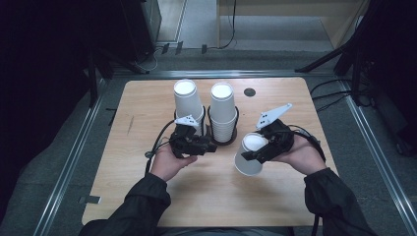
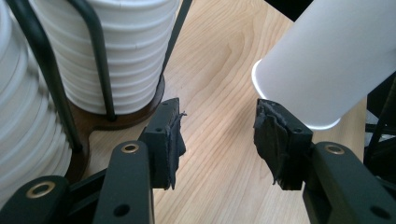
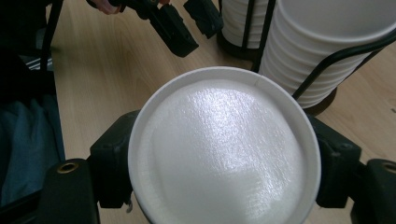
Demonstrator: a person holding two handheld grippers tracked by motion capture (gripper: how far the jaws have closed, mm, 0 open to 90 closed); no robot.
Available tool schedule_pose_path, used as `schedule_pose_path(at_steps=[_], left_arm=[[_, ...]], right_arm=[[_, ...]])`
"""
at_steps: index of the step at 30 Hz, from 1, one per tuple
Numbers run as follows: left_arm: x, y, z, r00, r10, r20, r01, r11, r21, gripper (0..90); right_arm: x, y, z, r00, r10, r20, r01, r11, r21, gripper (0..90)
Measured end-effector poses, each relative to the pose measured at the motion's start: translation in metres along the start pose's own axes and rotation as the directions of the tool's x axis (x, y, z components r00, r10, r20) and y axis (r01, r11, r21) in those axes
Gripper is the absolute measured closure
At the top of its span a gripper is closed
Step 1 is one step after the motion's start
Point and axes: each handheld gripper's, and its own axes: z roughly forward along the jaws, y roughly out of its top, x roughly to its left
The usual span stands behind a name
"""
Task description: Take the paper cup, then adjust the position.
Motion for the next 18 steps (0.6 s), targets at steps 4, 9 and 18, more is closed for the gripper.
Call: schedule_pose_path(at_steps=[4, 9, 18], left_arm=[[0.001, -0.009, -0.004, 0.9992, 0.03, 0.025, -0.029, 0.9994, -0.017, 46.1], [0.001, -0.014, -0.005, 0.9962, 0.074, 0.046, -0.072, 0.9968, -0.033, 39.6], [0.008, -0.02, 0.003, 0.9893, 0.055, 0.135, -0.057, 0.9983, 0.012, 23.3]], right_arm=[[-0.001, -0.008, 0.012, 0.9999, -0.001, -0.013, 0.001, 1.0, -0.004, 24.5], [-0.004, -0.014, 0.024, 0.9998, 0.004, -0.018, -0.004, 1.0, -0.014, 24.4], [-0.009, -0.019, 0.036, 0.9993, 0.02, -0.033, -0.022, 0.999, -0.039, 24.4]])
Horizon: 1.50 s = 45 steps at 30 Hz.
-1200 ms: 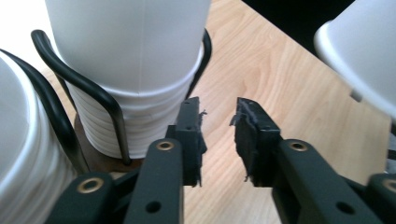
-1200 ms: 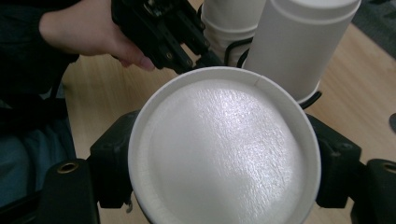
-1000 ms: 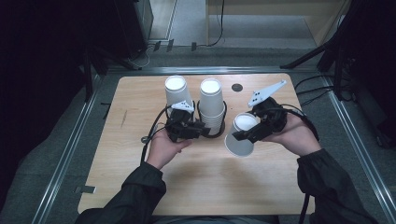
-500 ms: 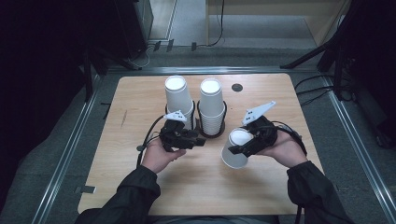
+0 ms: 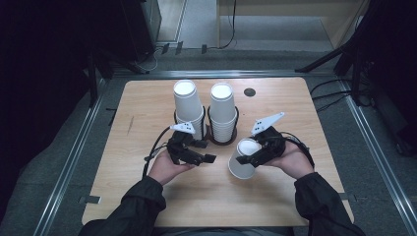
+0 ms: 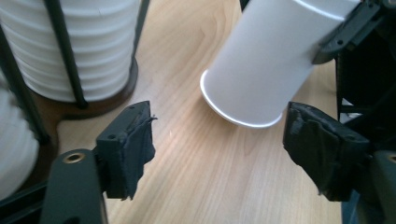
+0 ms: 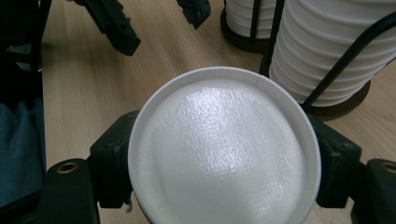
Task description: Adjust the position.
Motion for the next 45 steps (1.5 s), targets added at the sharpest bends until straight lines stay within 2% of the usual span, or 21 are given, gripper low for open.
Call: schedule_pose_path(at_steps=[3, 5, 6, 7, 8, 10, 12, 13, 16, 19, 21, 23, 31, 34, 35, 39, 42, 45], left_arm=[[0.003, -0.002, 0.004, 0.9997, -0.008, 0.024, 0.007, 0.9998, 0.018, 22.1], [0.005, -0.003, 0.008, 0.9985, -0.015, 0.053, 0.013, 0.9995, 0.027, 21.8], [0.005, -0.003, 0.008, 0.9985, -0.015, 0.053, 0.013, 0.9995, 0.027, 20.9], [0.007, -0.004, 0.013, 0.9968, -0.027, 0.075, 0.023, 0.998, 0.059, 19.3], [0.007, -0.004, 0.013, 0.9968, -0.027, 0.075, 0.023, 0.998, 0.059, 18.8], [0.005, -0.005, 0.022, 0.9974, -0.003, 0.072, -0.003, 0.996, 0.089, 17.3], [0.002, -0.005, 0.026, 0.9975, 0.029, 0.064, -0.035, 0.9947, 0.097, 15.9], [0.002, -0.005, 0.028, 0.9963, 0.036, 0.079, -0.044, 0.9937, 0.103, 14.2], [0.0, -0.005, 0.035, 0.9955, 0.05, 0.081, -0.059, 0.992, 0.111, 12.6], [-0.003, -0.005, 0.04, 0.9923, 0.071, 0.101, -0.083, 0.9898, 0.116, 10.4], [-0.007, -0.005, 0.043, 0.9914, 0.091, 0.093, -0.103, 0.9868, 0.125, 10.4], [-0.009, -0.005, 0.045, 0.9889, 0.105, 0.105, -0.119, 0.9844, 0.13, 9.6], [-0.019, -0.005, 0.051, 0.9799, 0.158, 0.122, -0.172, 0.9783, 0.115, 7.4], [-0.02, -0.005, 0.052, 0.9782, 0.163, 0.128, -0.177, 0.9788, 0.103, 5.6], [-0.022, -0.005, 0.052, 0.9785, 0.17, 0.117, -0.182, 0.9789, 0.094, 4.7], [-0.023, -0.005, 0.052, 0.9782, 0.159, 0.134, -0.169, 0.9833, 0.067, 4.4], [-0.024, -0.004, 0.049, 0.9778, 0.169, 0.124, -0.176, 0.9833, 0.047, 7.5], [-0.027, -0.002, 0.044, 0.9713, 0.199, 0.13, -0.203, 0.979, 0.019, 14.9]], right_arm=[[-0.002, -0.003, 0.005, 0.9997, 0.022, -0.009, -0.022, 1.0, -0.006, 24.4], [-0.003, -0.003, 0.009, 0.9998, 0.019, -0.012, -0.019, 1.0, -0.005, 24.4], [-0.004, -0.003, 0.01, 0.9997, 0.02, -0.017, -0.02, 1.0, -0.009, 24.4], [-0.004, -0.003, 0.012, 0.9995, 0.025, -0.018, -0.025, 1.0, -0.009, 24.5], [-0.005, -0.004, 0.013, 0.9994, 0.028, -0.021, -0.028, 1.0, -0.013, 24.5], [-0.006, -0.003, 0.015, 0.9988, 0.036, -0.034, -0.037, 0.999, -0.025, 24.5], [-0.005, -0.002, 0.015, 0.9982, 0.033, -0.049, -0.035, 0.998, -0.046, 24.5], [-0.004, 0.0, 0.015, 0.9979, 0.033, -0.055, -0.036, 0.998, -0.054, 24.5], [-0.002, 0.003, 0.015, 0.9967, 0.034, -0.073, -0.04, 0.996, -0.077, 24.5], [0.002, 0.008, 0.015, 0.9962, 0.022, -0.084, -0.029, 0.996, -0.085, 24.6], [0.005, 0.011, 0.016, 0.9956, 0.017, -0.092, -0.026, 0.996, -0.091, 24.7], [0.009, 0.014, 0.018, 0.9954, -0.001, -0.096, -0.008, 0.996, -0.093, 24.9], [0.017, 0.024, 0.02, 0.9939, -0.027, -0.107, 0.017, 0.996, -0.09, 25.4], [0.018, 0.026, 0.019, 0.993, -0.028, -0.115, 0.016, 0.994, -0.104, 25.5], [0.019, 0.027, 0.019, 0.9919, -0.028, -0.124, 0.014, 0.994, -0.111, 25.5], [0.021, 0.031, 0.019, 0.9903, -0.029, -0.136, 0.01, 0.991, -0.137, 25.6], [0.02, 0.031, 0.017, 0.9894, -0.021, -0.144, -0.001, 0.988, -0.157, 25.9], [0.017, 0.03, 0.014, 0.9871, -0.006, -0.16, -0.022, 0.984, -0.177, 26.5]])
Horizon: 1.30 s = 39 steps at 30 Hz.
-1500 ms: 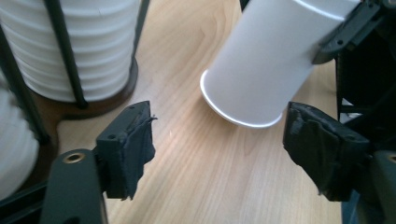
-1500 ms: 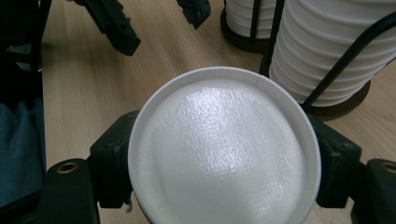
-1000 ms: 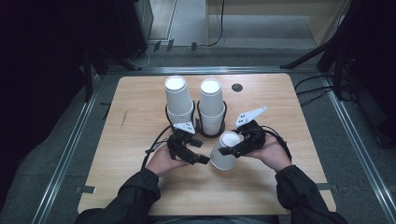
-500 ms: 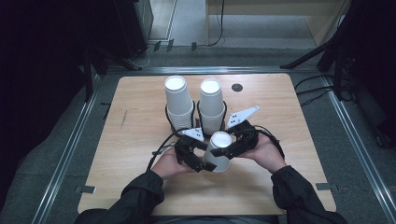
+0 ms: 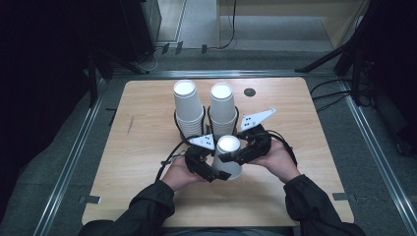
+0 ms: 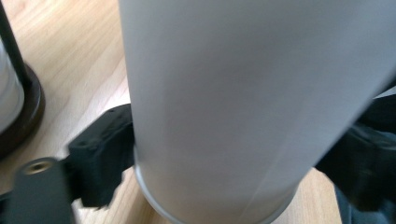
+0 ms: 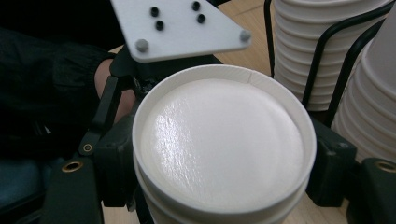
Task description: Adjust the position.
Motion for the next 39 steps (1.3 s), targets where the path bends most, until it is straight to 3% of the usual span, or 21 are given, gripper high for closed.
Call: schedule_pose_path(at_steps=[4, 13, 17, 19, 23, 29, 33, 35, 39], left_arm=[[-0.002, 0.002, -0.002, 0.9998, 0.016, 0.012, -0.016, 0.9999, -0.003, 22.0], [-0.001, 0.003, -0.004, 0.9996, 0.019, 0.021, -0.02, 0.9997, 0.014, 25.7], [-0.001, 0.004, -0.005, 0.9994, 0.021, 0.028, -0.022, 0.9991, 0.037, 26.3], [-0.001, 0.004, -0.006, 0.9993, 0.024, 0.031, -0.025, 0.9986, 0.047, 26.3], [0.002, 0.005, -0.012, 0.9998, 0.012, 0.013, -0.013, 0.9946, 0.103, 26.2], [0.002, 0.01, -0.022, 0.9989, 0.028, -0.036, -0.02, 0.9779, 0.208, 25.6], [0.004, 0.011, -0.027, 0.9974, 0.037, -0.061, -0.021, 0.9714, 0.237, 25.5], [0.005, 0.014, -0.033, 0.9946, 0.048, -0.092, -0.022, 0.9635, 0.267, 25.4], [0.008, 0.016, -0.039, 0.993, 0.054, -0.105, -0.018, 0.948, 0.318, 25.3]], right_arm=[[-0.001, 0.0, -0.001, 0.9999, 0.012, -0.009, -0.012, 1.0, 0.0, 27.1], [-0.002, -0.001, -0.001, 0.9997, 0.019, -0.019, -0.019, 1.0, -0.002, 27.1], [-0.003, -0.001, -0.001, 0.9992, 0.025, -0.032, -0.025, 1.0, 0.004, 25.7], [-0.003, -0.001, 0.0, 0.9989, 0.03, -0.037, -0.03, 0.999, 0.014, 17.0], [-0.002, -0.003, -0.006, 0.9999, 0.012, -0.012, -0.011, 0.999, 0.031, 15.0], [-0.004, -0.013, -0.01, 1.0, -0.003, -0.004, 0.004, 0.998, 0.061, 14.9], [-0.004, -0.017, -0.008, 0.9999, -0.015, 0.007, 0.014, 0.996, 0.085, 15.0], [-0.005, -0.02, -0.005, 0.9997, -0.023, 0.006, 0.022, 0.995, 0.102, 15.3], [-0.005, -0.024, 0.0, 0.9991, -0.043, 0.008, 0.042, 0.992, 0.122, 15.6]])
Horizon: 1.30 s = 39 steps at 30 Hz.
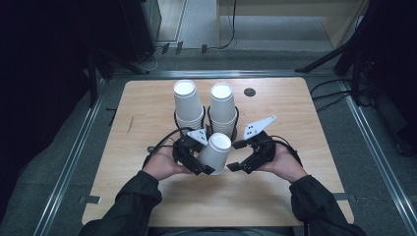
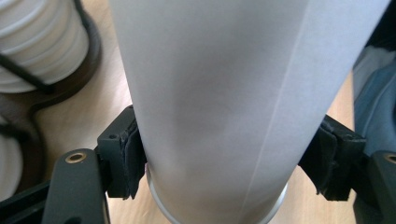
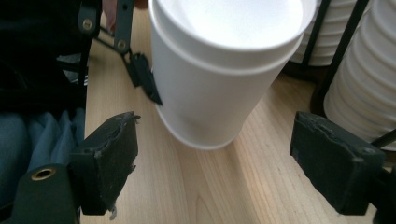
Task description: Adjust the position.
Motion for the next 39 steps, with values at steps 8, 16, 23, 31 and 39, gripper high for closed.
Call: schedule_pose_path(at_steps=[8, 16, 23, 31, 39], left_arm=[[-0.002, 0.002, 0.004, 0.9989, 0.037, 0.03, -0.039, 0.9967, 0.072, 25.2], [-0.009, 0.009, 0.015, 0.9913, 0.087, 0.099, -0.097, 0.9894, 0.108, 23.8], [-0.015, 0.009, 0.029, 0.9812, 0.124, 0.148, -0.148, 0.9747, 0.167, 23.1], [-0.01, 0.005, 0.029, 0.9847, 0.077, 0.156, -0.096, 0.9884, 0.118, 12.4], [-0.003, 0.002, 0.015, 0.9913, 0.066, 0.114, -0.066, 0.9978, 0.001, 4.7]], right_arm=[[0.0, -0.006, 0.004, 0.9998, -0.017, 0.005, 0.017, 0.999, 0.034, 15.6], [0.0, -0.003, 0.008, 0.9971, -0.052, -0.055, 0.055, 0.997, 0.05, 15.6], [0.004, 0.007, 0.015, 0.9889, -0.1, -0.11, 0.111, 0.989, 0.096, 23.8], [0.005, 0.007, 0.014, 0.9892, -0.091, -0.115, 0.106, 0.986, 0.132, 26.3], [-0.001, 0.004, 0.002, 0.9946, -0.06, -0.085, 0.069, 0.992, 0.103, 26.1]])
